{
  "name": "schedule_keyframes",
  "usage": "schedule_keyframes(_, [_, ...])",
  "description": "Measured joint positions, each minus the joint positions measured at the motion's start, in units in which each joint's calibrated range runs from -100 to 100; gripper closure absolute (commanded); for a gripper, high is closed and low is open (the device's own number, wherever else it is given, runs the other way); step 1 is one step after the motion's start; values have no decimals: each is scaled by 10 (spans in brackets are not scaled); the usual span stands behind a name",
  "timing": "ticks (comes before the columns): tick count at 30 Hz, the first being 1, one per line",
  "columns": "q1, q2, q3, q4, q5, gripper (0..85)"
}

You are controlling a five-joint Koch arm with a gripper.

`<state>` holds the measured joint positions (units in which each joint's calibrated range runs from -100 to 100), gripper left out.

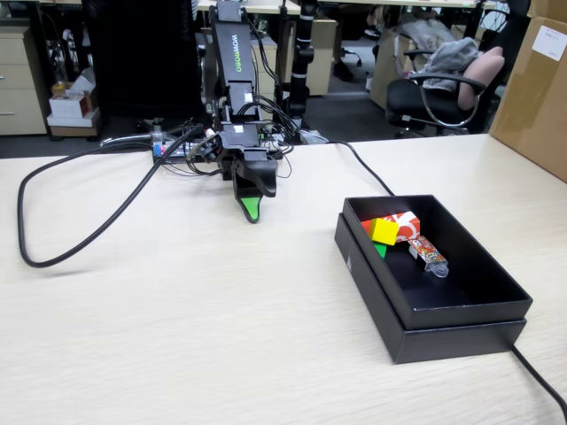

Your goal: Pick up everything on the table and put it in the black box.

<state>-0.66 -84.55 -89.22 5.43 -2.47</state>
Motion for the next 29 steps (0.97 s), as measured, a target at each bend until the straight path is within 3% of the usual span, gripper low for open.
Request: schedule_keyframes(29, [2,14,2,2,0,354])
